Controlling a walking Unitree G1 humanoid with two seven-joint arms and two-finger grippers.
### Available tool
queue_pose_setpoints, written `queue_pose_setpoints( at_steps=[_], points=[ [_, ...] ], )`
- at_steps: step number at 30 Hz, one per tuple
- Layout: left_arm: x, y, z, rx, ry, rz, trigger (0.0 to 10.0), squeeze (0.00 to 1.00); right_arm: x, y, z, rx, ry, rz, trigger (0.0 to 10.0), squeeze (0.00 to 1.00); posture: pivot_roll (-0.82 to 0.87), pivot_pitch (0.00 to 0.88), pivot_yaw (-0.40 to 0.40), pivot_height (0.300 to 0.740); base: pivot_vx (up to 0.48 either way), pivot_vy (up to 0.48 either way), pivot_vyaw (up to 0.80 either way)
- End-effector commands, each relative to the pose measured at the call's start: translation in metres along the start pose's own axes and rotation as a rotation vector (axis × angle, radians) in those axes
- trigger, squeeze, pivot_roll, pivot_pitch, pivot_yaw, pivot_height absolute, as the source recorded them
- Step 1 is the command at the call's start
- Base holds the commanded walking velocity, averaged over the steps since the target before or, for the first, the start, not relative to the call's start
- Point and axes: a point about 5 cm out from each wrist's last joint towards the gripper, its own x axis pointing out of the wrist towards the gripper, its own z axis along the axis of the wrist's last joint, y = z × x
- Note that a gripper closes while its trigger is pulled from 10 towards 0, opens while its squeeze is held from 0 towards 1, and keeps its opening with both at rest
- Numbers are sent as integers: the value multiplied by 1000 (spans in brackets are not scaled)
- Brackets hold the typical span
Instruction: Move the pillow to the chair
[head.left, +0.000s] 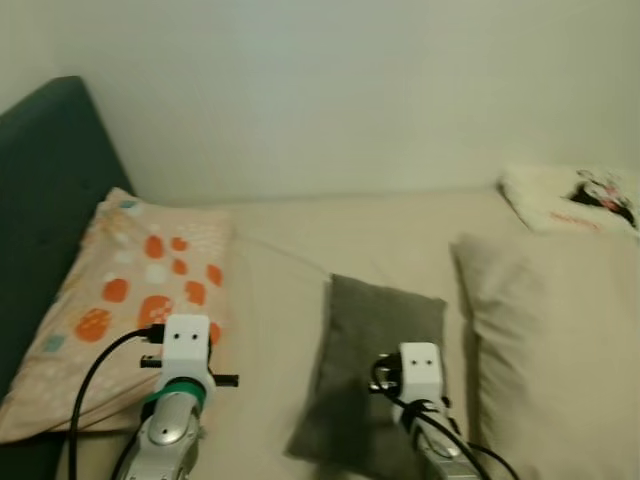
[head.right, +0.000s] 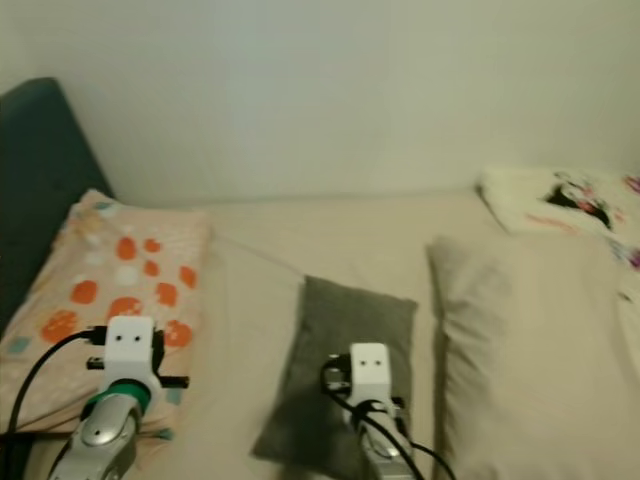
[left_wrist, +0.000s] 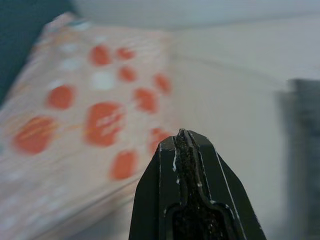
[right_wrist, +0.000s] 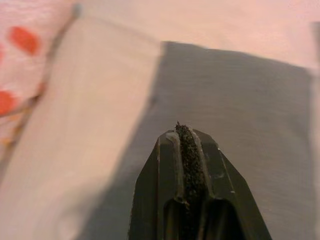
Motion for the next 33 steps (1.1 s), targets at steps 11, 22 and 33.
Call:
queue_pose_setpoints(
  at_steps=[11,22,33],
  points=[
    [-1,-2,-8,27,26,-11,10000,0,-3,-3,-8,23,32,-17,10000,0,58,27,100,740,0,-262,0],
    [0,-2,-8,-7,30,-6,10000,0,-2,-6,-10,18,49,-36,10000,0,51,17,101,740,0,0,0],
    [2,0,-11,3,36,-46,10000,0,-1,-11,-8,-2,46,-74,10000,0,38,19,99,740,0,0,0]
  ],
)
